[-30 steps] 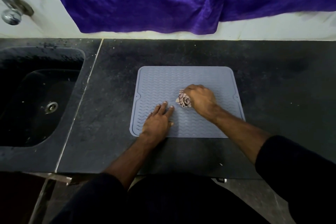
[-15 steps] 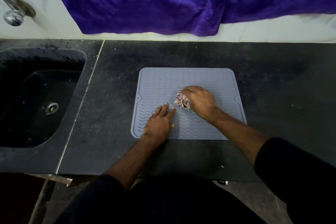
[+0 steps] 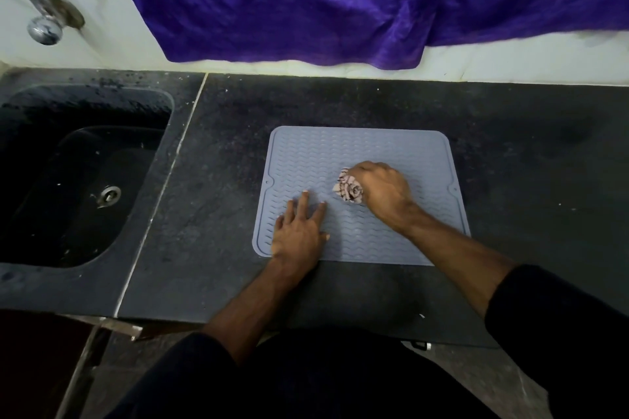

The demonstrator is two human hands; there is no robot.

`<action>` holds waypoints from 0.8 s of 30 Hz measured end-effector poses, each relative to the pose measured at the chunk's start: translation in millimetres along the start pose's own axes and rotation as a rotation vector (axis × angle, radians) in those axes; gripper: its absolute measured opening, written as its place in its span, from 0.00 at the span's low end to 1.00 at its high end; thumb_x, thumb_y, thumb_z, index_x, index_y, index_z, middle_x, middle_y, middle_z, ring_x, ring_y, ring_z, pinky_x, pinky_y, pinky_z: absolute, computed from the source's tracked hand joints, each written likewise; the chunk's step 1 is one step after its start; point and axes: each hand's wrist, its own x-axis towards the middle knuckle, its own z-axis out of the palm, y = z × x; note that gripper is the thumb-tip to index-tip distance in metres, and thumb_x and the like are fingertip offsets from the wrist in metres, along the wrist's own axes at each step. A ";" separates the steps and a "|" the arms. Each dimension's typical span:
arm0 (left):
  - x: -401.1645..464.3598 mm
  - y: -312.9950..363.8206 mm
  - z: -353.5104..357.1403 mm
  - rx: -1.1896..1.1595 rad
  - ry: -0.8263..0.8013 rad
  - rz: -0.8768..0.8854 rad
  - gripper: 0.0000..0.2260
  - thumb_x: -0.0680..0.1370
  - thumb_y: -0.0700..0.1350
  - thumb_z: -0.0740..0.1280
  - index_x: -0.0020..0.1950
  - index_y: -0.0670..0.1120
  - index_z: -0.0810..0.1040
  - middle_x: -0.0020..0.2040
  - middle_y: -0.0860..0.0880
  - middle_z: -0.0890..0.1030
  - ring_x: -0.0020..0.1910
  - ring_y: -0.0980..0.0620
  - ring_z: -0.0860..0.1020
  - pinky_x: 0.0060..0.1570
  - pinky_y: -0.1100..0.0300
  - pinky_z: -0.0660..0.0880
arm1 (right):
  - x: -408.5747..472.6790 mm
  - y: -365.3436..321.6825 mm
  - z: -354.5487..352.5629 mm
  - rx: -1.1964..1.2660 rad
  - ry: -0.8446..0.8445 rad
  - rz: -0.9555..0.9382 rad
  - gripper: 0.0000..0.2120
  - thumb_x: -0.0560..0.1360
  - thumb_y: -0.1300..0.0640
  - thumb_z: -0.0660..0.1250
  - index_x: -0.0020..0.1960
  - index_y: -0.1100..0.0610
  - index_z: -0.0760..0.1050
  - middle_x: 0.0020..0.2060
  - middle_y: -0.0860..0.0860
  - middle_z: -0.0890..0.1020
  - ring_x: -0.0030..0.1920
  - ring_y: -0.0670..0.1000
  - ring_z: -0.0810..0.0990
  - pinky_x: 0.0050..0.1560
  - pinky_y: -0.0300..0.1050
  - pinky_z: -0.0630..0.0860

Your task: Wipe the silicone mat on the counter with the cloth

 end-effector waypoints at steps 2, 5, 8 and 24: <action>-1.0 -3.0 -1.2 -0.006 -0.004 -0.048 0.30 0.80 0.56 0.60 0.79 0.56 0.50 0.80 0.46 0.43 0.78 0.40 0.44 0.73 0.41 0.50 | 10.0 -19.5 1.9 0.047 0.014 -0.066 0.25 0.71 0.60 0.68 0.67 0.54 0.71 0.65 0.54 0.75 0.63 0.58 0.73 0.62 0.50 0.71; -0.8 -3.7 -2.6 0.006 -0.015 -0.071 0.30 0.80 0.57 0.60 0.78 0.55 0.51 0.80 0.44 0.45 0.78 0.39 0.46 0.73 0.41 0.52 | 22.4 -44.4 9.4 -0.009 -0.045 -0.148 0.22 0.75 0.57 0.65 0.68 0.54 0.70 0.66 0.54 0.74 0.65 0.58 0.72 0.64 0.50 0.70; -0.5 -6.1 -3.3 0.056 -0.030 -0.061 0.30 0.80 0.58 0.59 0.78 0.55 0.51 0.80 0.44 0.45 0.78 0.39 0.47 0.73 0.42 0.54 | 18.1 -33.2 15.3 -0.078 -0.063 -0.184 0.23 0.75 0.55 0.64 0.70 0.52 0.67 0.69 0.52 0.71 0.67 0.57 0.69 0.67 0.48 0.65; -0.5 -9.7 -9.1 0.090 -0.096 -0.038 0.30 0.81 0.57 0.57 0.79 0.57 0.45 0.80 0.44 0.43 0.78 0.40 0.45 0.71 0.40 0.59 | 13.1 -9.2 17.7 -0.053 -0.089 -0.186 0.21 0.79 0.55 0.60 0.72 0.51 0.66 0.72 0.52 0.68 0.71 0.55 0.65 0.71 0.48 0.61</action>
